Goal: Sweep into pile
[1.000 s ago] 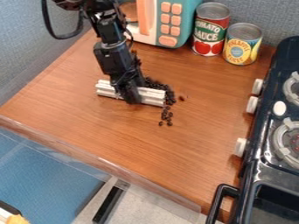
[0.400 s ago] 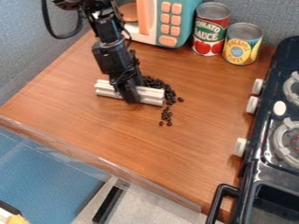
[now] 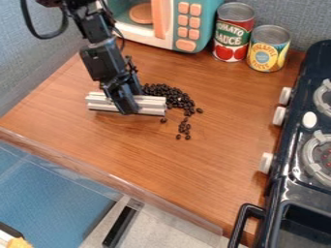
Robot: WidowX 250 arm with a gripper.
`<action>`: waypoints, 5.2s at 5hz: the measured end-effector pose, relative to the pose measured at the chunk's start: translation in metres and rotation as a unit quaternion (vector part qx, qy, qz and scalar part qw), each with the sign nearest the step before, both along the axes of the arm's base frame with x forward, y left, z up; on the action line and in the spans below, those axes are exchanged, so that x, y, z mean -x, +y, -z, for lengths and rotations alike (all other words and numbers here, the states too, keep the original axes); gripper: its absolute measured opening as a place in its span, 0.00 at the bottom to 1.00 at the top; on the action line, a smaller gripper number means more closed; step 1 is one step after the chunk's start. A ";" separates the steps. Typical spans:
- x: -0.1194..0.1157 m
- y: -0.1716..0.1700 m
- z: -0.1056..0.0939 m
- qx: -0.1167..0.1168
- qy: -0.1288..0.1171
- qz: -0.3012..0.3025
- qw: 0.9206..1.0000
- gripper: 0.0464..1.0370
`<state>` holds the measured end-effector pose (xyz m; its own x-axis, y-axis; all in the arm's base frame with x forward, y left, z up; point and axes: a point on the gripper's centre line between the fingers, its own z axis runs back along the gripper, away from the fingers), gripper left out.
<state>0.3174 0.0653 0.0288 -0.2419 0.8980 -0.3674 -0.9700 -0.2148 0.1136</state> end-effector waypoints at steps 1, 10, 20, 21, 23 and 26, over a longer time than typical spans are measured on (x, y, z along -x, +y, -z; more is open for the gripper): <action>0.001 0.000 -0.023 0.018 -0.017 0.000 1.000 0.34; 0.027 -0.078 0.020 -0.133 -0.033 -0.205 0.969 0.34; -0.024 -0.020 0.004 -0.082 -0.011 -0.230 0.970 0.34; -0.024 -0.019 -0.018 -0.059 -0.023 -0.226 0.972 0.34; -0.007 -0.021 -0.014 -0.077 -0.040 -0.163 0.983 0.34; 0.018 -0.042 0.010 -0.120 -0.068 -0.058 0.989 0.34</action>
